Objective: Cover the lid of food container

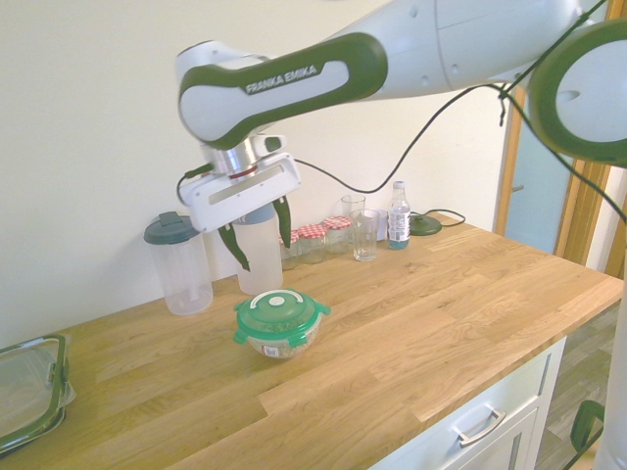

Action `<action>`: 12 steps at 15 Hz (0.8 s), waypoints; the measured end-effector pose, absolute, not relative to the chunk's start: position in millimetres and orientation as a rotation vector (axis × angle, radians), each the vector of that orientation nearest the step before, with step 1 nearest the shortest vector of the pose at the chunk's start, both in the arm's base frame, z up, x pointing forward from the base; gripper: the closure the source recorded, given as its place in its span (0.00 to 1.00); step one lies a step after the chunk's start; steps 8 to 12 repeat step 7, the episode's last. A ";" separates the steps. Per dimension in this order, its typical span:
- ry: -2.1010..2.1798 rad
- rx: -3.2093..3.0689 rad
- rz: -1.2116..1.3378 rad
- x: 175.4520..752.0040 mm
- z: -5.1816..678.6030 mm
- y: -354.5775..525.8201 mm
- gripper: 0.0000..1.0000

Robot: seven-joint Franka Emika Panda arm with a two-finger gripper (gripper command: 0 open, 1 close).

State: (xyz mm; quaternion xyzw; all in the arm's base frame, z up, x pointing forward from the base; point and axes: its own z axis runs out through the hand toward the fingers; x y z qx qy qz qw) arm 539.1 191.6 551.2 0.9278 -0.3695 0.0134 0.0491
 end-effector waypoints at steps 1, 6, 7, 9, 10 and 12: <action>-1.148 2.819 0.055 533.2 554.1 164.8 0.00; -1.266 2.750 0.097 476.5 550.3 70.5 0.00; -1.283 2.749 0.081 461.9 544.8 56.6 0.00; -1.283 2.749 0.081 461.9 544.8 56.6 0.00; -1.283 2.749 0.081 461.9 544.8 56.6 0.00; -1.283 2.749 0.081 461.9 544.8 56.6 0.00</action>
